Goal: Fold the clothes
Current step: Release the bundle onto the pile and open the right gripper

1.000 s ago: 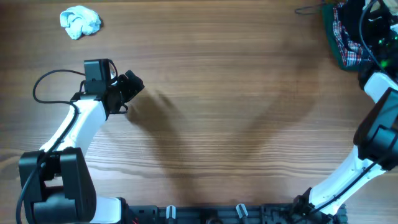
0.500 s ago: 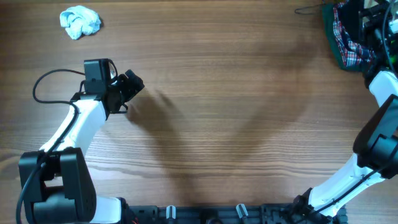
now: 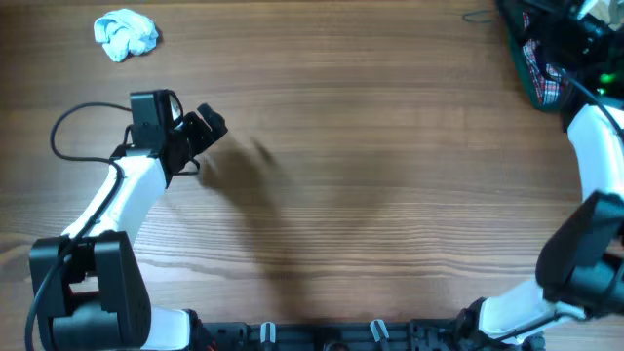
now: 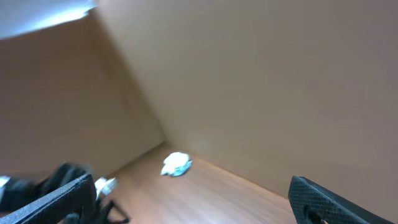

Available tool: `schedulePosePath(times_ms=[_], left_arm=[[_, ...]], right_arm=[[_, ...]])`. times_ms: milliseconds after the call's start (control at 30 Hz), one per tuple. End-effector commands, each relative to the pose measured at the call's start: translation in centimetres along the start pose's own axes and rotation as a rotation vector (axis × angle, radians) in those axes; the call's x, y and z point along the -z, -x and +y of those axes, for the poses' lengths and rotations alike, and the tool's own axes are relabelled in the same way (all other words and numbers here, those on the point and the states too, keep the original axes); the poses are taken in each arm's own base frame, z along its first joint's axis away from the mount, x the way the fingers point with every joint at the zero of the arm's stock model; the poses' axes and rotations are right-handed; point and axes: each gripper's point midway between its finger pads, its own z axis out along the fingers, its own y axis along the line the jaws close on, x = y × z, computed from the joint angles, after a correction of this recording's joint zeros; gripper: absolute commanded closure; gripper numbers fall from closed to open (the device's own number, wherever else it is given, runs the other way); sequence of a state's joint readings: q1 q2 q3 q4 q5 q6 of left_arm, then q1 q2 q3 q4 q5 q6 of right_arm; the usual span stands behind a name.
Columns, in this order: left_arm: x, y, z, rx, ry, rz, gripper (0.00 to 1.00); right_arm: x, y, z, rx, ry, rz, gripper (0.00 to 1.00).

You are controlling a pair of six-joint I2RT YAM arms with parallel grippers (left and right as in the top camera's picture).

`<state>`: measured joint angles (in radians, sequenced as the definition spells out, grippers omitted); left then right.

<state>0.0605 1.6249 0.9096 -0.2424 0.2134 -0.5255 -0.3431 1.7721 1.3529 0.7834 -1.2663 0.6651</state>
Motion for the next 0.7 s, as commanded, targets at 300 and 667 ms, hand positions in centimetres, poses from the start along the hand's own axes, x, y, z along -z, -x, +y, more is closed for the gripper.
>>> schedulePosePath(times_ms=[300, 667], left_arm=[[10.6, 3.0, -6.9, -0.223, -0.219, -0.166, 0.0], [11.3, 1.1, -5.9, -0.203, -0.182, -0.101, 0.0]], right_arm=[[-0.5, 6.8, 13.9, 0.049, 0.141, -0.011, 0.01], [4.5, 2.0, 2.8, -0.249, -0.673, -0.015, 0.01]])
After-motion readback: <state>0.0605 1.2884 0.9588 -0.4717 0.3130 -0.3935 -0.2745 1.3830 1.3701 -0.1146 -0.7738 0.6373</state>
